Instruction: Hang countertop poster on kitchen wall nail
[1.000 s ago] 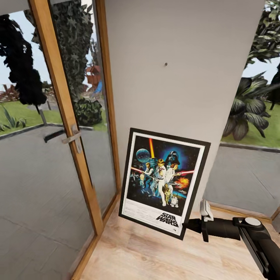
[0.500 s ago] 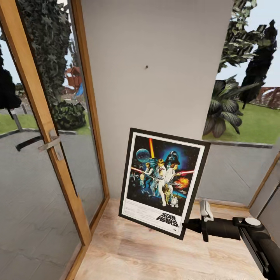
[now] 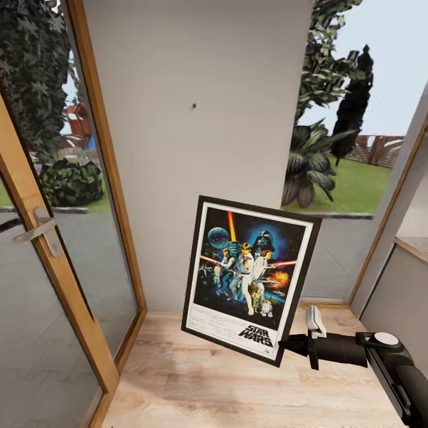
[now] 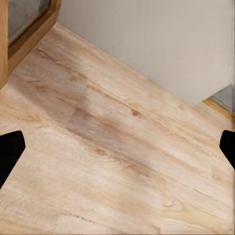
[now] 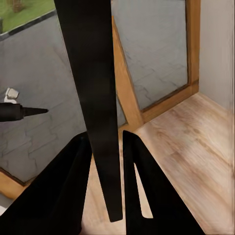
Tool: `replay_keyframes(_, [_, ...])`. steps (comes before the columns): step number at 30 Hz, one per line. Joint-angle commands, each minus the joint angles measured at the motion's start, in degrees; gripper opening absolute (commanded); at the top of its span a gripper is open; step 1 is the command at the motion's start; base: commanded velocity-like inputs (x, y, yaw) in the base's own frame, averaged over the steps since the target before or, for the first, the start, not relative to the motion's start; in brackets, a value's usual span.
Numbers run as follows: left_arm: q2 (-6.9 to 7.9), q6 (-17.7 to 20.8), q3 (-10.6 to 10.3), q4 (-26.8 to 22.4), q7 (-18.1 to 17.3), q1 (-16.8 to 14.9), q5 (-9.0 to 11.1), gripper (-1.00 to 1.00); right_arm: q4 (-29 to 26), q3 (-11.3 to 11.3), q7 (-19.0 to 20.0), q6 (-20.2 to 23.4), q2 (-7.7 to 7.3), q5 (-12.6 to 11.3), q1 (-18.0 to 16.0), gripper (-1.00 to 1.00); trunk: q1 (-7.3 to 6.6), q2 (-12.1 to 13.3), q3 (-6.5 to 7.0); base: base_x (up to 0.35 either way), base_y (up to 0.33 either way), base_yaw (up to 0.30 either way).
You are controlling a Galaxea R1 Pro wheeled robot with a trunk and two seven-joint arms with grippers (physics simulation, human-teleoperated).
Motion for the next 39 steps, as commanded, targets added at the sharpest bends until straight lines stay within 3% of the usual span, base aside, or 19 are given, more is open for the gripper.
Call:
replay_keyframes(1, [0.02,-0.22,-0.49,0.05,-0.18,-0.04,0.51,1.0,0.0,-0.02,0.23,0.7,-0.01,-0.15,-0.06,-1.0,0.03,-0.11,-0.05,0.0,0.0,-0.269])
replay_keyframes(12, [0.02,-0.22,-0.49,0.05,-0.18,-0.04,0.51,1.0,0.0,-0.02,0.23,0.7,-0.02,-0.2,-0.06,-1.0,0.03,-0.11,0.44,0.054,0.0,-0.237])
replay_keyframes(39, [0.03,-0.14,-0.58,0.05,-0.18,-0.04,0.51,1.0,0.0,-0.03,0.32,0.7,-0.03,-0.23,-0.06,-1.0,0.03,-0.11,0.48,0.33,0.0,-0.008])
